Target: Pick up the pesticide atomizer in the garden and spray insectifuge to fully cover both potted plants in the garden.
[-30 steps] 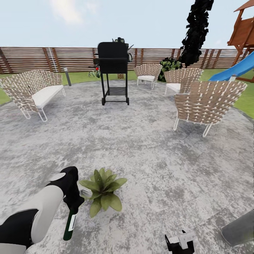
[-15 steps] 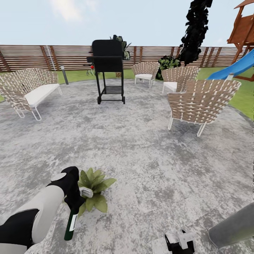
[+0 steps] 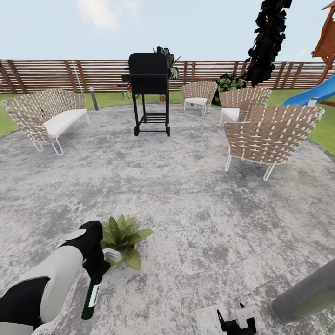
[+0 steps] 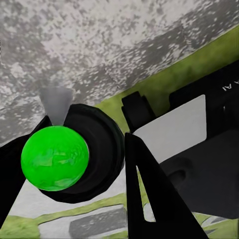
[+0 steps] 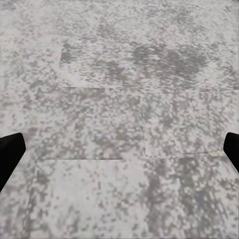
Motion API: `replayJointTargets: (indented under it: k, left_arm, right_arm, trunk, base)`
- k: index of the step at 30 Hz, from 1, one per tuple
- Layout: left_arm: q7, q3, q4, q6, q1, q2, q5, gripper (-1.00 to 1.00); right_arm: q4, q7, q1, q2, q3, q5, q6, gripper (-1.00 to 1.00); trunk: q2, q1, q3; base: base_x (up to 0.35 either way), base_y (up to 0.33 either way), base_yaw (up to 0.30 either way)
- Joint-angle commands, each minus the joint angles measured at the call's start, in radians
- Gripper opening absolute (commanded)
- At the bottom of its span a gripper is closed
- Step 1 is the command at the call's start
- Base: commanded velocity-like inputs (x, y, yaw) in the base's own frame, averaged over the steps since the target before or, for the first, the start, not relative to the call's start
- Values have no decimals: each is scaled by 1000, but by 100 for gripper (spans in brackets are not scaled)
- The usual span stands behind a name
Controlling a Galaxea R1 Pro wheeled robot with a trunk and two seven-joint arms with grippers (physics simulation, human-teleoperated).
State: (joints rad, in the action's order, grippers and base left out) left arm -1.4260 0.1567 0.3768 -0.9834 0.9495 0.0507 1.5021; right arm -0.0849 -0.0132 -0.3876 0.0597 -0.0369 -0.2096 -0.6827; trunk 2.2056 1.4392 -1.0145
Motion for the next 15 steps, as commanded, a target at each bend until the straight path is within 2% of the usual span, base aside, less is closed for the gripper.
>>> replayJointTargets:
  k: [1, 5, 10, 15]
  left_arm:
    - [-9, 9, 1, -11, 0, 1, 10, -100]
    - [-10, 17, 1, -11, 0, 4, 9, -100]
    - [-9, 23, 1, -18, 0, -8, 5, -100]
    - [-8, 25, 1, -20, 0, -9, 3, -100]
  right_arm:
    - [1, -1, 0, 0, -4, -5, -3, 100]
    - [1, -1, 0, 0, -4, -4, -3, 100]
    - [1, 1, 0, 0, -4, -4, -3, 100]
    - [1, 1, 0, 0, -4, -4, -3, 100]
  trunk:
    - [0, 0, -1]
    - [0, 0, -1]
    - [0, 0, -1]
    - [0, 0, -1]
  base:
    - [-2, 0, 101]
    - [0, 0, 28]
    - [18, -3, 3]
    - [110, -129, 0]
